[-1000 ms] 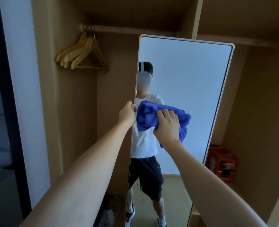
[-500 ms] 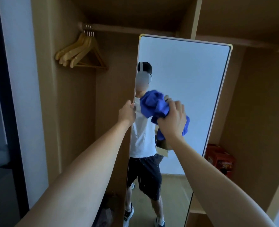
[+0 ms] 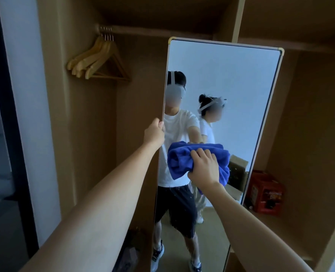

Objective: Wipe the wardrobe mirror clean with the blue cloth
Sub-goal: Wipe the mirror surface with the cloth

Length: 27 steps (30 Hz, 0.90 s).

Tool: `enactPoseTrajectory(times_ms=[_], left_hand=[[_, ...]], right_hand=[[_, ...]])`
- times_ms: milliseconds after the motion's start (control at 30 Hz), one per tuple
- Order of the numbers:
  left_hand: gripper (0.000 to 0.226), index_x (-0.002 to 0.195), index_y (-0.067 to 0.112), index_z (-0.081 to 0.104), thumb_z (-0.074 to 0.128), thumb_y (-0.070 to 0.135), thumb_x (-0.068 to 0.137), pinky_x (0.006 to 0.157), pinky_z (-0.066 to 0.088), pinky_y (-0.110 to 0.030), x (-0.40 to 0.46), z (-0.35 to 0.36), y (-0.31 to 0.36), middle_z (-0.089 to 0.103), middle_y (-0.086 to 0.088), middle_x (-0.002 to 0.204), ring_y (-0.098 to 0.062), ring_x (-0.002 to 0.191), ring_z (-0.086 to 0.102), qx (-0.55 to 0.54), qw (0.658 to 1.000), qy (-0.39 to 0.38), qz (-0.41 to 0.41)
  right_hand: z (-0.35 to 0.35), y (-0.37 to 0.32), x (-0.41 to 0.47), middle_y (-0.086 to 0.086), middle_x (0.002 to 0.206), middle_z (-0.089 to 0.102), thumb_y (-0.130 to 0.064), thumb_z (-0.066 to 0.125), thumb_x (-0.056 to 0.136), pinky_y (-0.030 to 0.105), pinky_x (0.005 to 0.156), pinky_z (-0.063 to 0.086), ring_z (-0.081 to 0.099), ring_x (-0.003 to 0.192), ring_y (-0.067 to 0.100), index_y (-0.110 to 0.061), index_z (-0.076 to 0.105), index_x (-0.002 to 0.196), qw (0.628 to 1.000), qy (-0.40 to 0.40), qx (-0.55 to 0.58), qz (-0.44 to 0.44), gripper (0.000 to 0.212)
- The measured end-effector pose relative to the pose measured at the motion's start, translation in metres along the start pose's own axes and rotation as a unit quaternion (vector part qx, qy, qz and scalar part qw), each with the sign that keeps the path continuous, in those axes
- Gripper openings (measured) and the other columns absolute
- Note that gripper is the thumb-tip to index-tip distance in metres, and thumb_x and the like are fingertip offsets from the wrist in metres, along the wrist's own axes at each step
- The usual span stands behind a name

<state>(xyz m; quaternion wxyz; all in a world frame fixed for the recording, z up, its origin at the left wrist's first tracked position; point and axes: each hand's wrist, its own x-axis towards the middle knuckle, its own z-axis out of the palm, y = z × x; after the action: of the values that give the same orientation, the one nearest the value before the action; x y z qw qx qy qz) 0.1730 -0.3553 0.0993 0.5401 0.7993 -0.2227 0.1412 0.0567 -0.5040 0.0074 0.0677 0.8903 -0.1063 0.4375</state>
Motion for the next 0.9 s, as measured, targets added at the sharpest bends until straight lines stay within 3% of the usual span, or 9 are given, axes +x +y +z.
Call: enactPoseTrajectory(times_ms=[100, 200, 300, 400, 467, 600, 700, 800, 900], left_hand=[[0.033, 0.096, 0.008, 0.05, 0.028, 0.03, 0.107, 0.069, 0.041, -0.034, -0.001, 0.0, 0.0, 0.058, -0.009, 0.093, -0.022, 0.081, 0.055, -0.007, 1.0, -0.002, -0.002], [0.033, 0.102, 0.008, 0.05, 0.027, 0.03, 0.108, 0.066, 0.042, -0.032, 0.0, 0.0, -0.001, 0.057, -0.007, 0.094, -0.023, 0.085, 0.056, -0.01, 1.0, -0.011, 0.002], [0.03, 0.107, 0.006, 0.051, 0.028, 0.026, 0.108, 0.068, 0.042, -0.031, -0.002, -0.002, 0.0, 0.057, -0.008, 0.1, -0.022, 0.088, 0.054, -0.017, 1.0, -0.018, 0.012], [0.033, 0.116, 0.006, 0.053, 0.029, 0.027, 0.108, 0.081, 0.047, -0.037, -0.003, -0.003, 0.001, 0.06, -0.014, 0.113, -0.029, 0.101, 0.059, -0.017, 1.0, -0.021, 0.006], [0.029, 0.103, 0.01, 0.051, 0.029, 0.029, 0.108, 0.075, 0.043, -0.035, -0.002, -0.002, -0.001, 0.059, -0.009, 0.102, -0.027, 0.099, 0.059, -0.01, 1.0, -0.017, 0.007], [0.033, 0.12, 0.015, 0.053, 0.028, 0.032, 0.109, 0.081, 0.037, -0.032, 0.0, -0.001, -0.003, 0.051, 0.004, 0.106, -0.016, 0.098, 0.046, -0.006, 1.0, -0.016, -0.004], [0.029, 0.084, 0.03, 0.043, 0.028, 0.031, 0.109, 0.078, 0.037, -0.033, 0.002, 0.002, -0.005, 0.045, 0.01, 0.086, -0.02, 0.091, 0.045, -0.002, 1.0, -0.013, -0.007], [0.031, 0.078, 0.032, 0.035, 0.029, 0.031, 0.108, 0.077, 0.039, -0.032, 0.0, 0.002, -0.005, 0.043, 0.01, 0.081, -0.02, 0.087, 0.045, 0.002, 1.0, -0.003, -0.01], [0.024, 0.092, 0.029, 0.047, 0.03, 0.032, 0.108, 0.079, 0.041, -0.032, 0.0, 0.003, -0.005, 0.051, 0.007, 0.093, -0.019, 0.091, 0.048, -0.007, 1.0, -0.008, -0.007]], right_hand=[[-0.019, 0.002, 0.014, 0.002, 0.084, 0.059, -0.012, 0.064, 0.058, 0.038, 0.069, 0.041, 0.054, 0.081, 0.03, -0.012, 0.063, 0.09, 1.0, -0.004, 0.024, 0.009, 0.032], [-0.042, 0.0, 0.036, 0.002, 0.085, 0.056, -0.012, 0.069, 0.056, 0.037, 0.066, 0.037, 0.05, 0.081, 0.029, -0.011, 0.06, 0.09, 0.991, 0.099, 0.084, 0.04, 0.035], [-0.06, 0.003, 0.063, 0.001, 0.095, 0.058, -0.013, 0.073, 0.057, 0.035, 0.072, 0.036, 0.046, 0.084, 0.026, -0.011, 0.062, 0.109, 0.978, 0.167, 0.097, 0.078, 0.053], [-0.056, 0.012, 0.068, 0.004, 0.1, 0.06, -0.013, 0.07, 0.059, 0.037, 0.074, 0.037, 0.049, 0.086, 0.029, -0.011, 0.061, 0.116, 0.989, 0.135, 0.034, 0.055, 0.058], [-0.038, 0.014, 0.05, 0.007, 0.091, 0.06, -0.009, 0.07, 0.056, 0.039, 0.068, 0.037, 0.052, 0.08, 0.033, -0.009, 0.062, 0.1, 0.994, 0.106, -0.01, 0.016, 0.044], [0.001, 0.01, -0.002, 0.004, 0.077, 0.054, -0.005, 0.065, 0.051, 0.04, 0.061, 0.036, 0.048, 0.071, 0.03, -0.01, 0.059, 0.082, 0.998, 0.058, -0.021, 0.016, 0.032], [0.006, 0.009, -0.018, 0.001, 0.081, 0.057, -0.007, 0.064, 0.053, 0.038, 0.067, 0.041, 0.052, 0.075, 0.029, -0.012, 0.061, 0.086, 0.999, -0.021, 0.0, 0.037, 0.034], [-0.018, 0.017, -0.004, 0.001, 0.093, 0.063, -0.01, 0.06, 0.06, 0.039, 0.072, 0.047, 0.057, 0.086, 0.028, -0.013, 0.064, 0.097, 0.992, -0.08, 0.077, 0.052, 0.037], [-0.051, 0.024, 0.012, 0.003, 0.09, 0.058, -0.013, 0.06, 0.064, 0.038, 0.063, 0.042, 0.052, 0.083, 0.028, -0.008, 0.06, 0.095, 0.987, 0.02, 0.139, 0.078, 0.032]])
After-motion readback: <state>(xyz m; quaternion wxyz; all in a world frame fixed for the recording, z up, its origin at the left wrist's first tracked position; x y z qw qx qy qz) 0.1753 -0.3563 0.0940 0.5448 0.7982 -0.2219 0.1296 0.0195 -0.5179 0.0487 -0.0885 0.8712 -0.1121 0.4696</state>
